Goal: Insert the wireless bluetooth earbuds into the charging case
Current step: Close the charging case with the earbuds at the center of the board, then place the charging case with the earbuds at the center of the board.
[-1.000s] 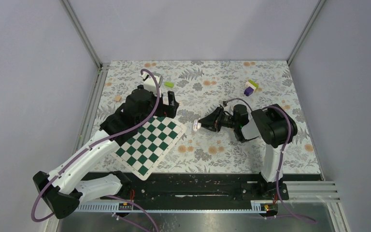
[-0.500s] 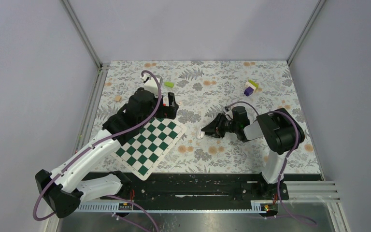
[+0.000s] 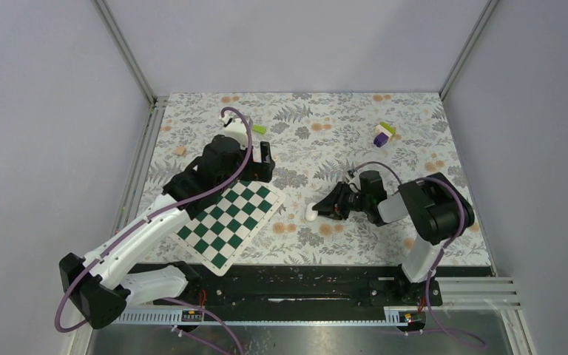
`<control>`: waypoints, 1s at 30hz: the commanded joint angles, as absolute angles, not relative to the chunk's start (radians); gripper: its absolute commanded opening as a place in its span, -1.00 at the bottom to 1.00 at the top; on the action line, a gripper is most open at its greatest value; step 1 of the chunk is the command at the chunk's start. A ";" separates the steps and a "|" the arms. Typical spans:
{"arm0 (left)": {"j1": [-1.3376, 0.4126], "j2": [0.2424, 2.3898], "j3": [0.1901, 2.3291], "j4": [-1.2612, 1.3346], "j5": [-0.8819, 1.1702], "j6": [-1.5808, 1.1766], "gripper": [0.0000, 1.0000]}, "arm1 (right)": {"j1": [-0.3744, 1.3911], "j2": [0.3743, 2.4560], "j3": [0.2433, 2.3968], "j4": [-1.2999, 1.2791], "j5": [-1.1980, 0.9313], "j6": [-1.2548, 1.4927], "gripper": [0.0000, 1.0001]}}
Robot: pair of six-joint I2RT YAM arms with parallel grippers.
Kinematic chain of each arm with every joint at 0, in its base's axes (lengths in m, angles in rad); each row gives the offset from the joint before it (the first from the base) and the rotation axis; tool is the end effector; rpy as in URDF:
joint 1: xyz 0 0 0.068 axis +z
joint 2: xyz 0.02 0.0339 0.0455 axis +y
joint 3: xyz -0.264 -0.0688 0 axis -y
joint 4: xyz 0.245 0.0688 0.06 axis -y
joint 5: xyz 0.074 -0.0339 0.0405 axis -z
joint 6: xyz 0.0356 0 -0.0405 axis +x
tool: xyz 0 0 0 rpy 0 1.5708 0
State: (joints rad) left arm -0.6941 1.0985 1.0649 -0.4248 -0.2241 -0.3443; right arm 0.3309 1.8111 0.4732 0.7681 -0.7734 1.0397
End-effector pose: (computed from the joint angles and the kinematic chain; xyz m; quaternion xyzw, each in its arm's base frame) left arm 0.1928 -0.1502 0.3522 0.0887 0.8413 -0.1779 0.5026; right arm 0.2582 0.1150 0.0917 0.1123 0.8249 0.5375 0.1347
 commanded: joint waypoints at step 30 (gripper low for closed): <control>-0.362 1.365 1.160 -0.636 -0.059 -0.607 0.97 | 0.014 0.962 0.253 -0.130 -0.069 0.948 -1.00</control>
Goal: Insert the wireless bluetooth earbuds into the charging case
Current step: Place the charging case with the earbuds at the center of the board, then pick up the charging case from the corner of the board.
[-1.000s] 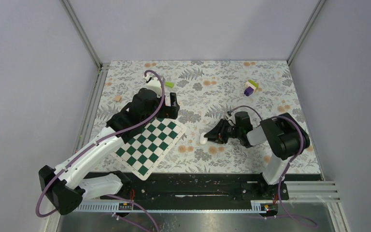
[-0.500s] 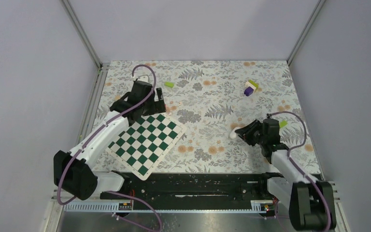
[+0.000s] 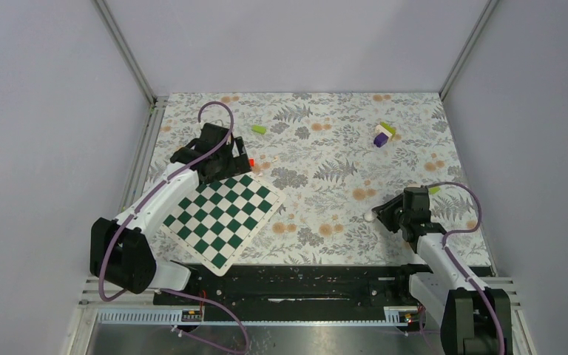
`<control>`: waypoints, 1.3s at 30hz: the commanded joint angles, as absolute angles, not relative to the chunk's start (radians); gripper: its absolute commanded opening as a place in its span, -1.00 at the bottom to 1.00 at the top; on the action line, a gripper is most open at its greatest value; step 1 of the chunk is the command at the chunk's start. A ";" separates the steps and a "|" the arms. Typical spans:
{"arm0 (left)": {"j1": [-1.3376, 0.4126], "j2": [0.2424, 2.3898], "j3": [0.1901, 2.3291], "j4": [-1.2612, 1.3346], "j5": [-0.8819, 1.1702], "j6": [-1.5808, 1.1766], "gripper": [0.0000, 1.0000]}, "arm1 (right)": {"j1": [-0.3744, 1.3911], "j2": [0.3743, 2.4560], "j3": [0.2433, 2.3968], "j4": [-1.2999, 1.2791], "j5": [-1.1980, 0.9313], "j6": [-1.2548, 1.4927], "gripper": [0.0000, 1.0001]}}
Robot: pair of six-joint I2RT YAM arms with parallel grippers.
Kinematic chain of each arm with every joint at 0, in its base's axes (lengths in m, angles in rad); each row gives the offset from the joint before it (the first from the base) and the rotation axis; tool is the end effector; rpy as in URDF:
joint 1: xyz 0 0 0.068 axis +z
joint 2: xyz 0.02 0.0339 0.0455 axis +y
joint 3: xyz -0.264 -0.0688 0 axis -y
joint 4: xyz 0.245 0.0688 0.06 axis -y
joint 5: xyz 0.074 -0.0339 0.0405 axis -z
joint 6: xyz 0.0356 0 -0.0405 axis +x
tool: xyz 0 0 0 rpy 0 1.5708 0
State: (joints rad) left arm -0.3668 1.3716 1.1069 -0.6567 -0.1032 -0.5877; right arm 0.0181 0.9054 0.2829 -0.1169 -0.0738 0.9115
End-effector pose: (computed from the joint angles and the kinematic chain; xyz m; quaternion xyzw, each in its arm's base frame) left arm 0.2684 -0.0992 0.2790 -0.1207 0.9389 -0.1029 0.3055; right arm 0.1719 0.0057 0.1533 0.3815 0.8309 0.2111 0.3456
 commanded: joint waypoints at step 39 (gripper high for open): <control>-0.354 1.256 1.125 -0.610 0.008 -0.489 0.98 | -0.333 1.539 1.025 -0.590 0.070 0.999 0.83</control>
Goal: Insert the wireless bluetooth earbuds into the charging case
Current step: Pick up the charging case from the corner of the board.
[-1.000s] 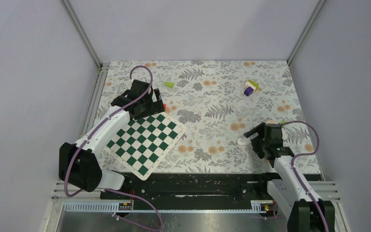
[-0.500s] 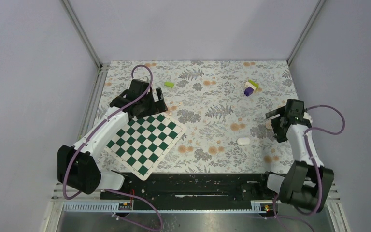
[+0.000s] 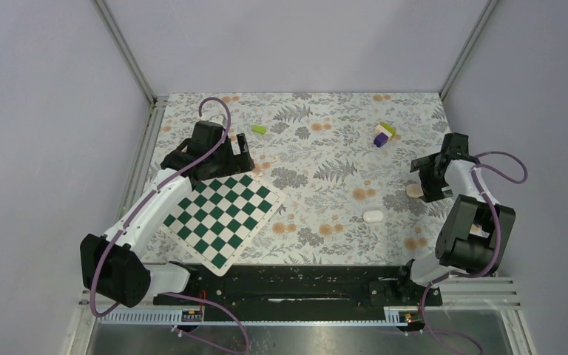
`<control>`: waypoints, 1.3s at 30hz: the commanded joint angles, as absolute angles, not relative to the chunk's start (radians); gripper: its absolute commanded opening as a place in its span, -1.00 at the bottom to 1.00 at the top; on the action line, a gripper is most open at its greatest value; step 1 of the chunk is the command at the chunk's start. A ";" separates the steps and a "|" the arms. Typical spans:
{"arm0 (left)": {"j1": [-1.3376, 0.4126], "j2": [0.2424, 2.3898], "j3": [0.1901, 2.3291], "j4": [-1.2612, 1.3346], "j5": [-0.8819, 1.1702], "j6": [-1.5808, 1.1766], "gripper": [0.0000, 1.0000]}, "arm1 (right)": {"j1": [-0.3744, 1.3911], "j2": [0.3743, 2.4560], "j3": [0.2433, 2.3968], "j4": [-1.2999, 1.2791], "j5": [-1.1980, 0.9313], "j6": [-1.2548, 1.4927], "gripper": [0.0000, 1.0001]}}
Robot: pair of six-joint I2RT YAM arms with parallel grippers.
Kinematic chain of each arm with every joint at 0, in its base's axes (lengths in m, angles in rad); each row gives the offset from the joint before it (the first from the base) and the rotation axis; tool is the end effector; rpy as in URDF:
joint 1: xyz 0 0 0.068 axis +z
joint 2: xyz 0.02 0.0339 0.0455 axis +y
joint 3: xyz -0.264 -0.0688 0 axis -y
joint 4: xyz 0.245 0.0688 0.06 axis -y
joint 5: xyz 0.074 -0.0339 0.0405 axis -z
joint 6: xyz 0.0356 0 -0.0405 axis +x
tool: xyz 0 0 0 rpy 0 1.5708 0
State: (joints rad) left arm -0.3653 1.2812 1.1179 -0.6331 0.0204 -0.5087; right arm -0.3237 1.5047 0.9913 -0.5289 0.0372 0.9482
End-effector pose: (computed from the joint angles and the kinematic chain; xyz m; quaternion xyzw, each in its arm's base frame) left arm 0.2545 -0.0981 0.3075 -0.0625 0.9238 -0.1684 0.3381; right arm 0.2847 -0.0969 0.2142 0.5771 0.7736 0.0631 0.2540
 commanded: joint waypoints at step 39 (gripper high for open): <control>-0.345 1.259 1.123 -0.603 0.008 -0.500 0.98 | -0.362 1.791 1.145 -0.571 0.033 0.911 0.04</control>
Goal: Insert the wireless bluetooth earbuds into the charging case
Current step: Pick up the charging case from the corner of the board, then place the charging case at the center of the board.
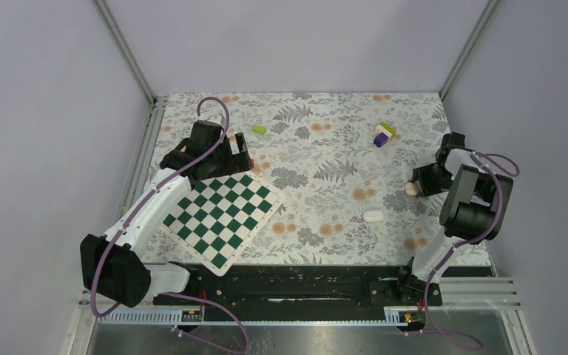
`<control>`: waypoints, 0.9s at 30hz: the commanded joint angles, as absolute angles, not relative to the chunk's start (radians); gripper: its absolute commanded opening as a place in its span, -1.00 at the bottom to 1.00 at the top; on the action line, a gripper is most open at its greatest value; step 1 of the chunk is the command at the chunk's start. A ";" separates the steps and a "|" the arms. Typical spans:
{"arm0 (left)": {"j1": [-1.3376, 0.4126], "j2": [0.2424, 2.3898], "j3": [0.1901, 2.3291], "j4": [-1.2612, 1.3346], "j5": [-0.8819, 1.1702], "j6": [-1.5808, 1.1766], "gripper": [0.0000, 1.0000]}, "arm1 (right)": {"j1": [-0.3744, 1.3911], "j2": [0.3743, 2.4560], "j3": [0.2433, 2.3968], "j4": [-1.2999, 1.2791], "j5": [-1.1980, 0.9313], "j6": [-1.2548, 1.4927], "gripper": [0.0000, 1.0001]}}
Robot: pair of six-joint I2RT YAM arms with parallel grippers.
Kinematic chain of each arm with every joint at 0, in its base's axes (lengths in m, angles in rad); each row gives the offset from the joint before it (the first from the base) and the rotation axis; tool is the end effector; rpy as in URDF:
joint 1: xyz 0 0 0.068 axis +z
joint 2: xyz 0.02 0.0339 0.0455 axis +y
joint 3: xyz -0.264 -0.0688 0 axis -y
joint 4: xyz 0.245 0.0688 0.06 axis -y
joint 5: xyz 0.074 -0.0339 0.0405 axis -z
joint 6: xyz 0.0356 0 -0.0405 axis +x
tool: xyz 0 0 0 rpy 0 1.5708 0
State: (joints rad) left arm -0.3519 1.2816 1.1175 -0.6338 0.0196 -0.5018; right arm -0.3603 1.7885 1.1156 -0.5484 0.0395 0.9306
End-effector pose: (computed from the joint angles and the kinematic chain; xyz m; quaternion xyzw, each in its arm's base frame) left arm 0.2558 -0.0947 0.3072 -0.0657 0.9239 -0.1643 0.3393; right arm 0.3210 -0.1224 0.1625 0.5950 0.7844 0.0302 0.1723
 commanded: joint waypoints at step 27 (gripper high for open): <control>-0.486 1.357 1.093 -0.618 -0.024 -0.554 0.98 | 0.374 1.584 1.095 -0.614 -0.050 0.710 -0.10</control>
State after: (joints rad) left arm -0.4942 1.3949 1.1255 -0.6548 0.0448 -0.5152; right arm 0.2356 1.5414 1.0588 -0.5533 -0.1333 0.7296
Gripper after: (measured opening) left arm 0.986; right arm 0.550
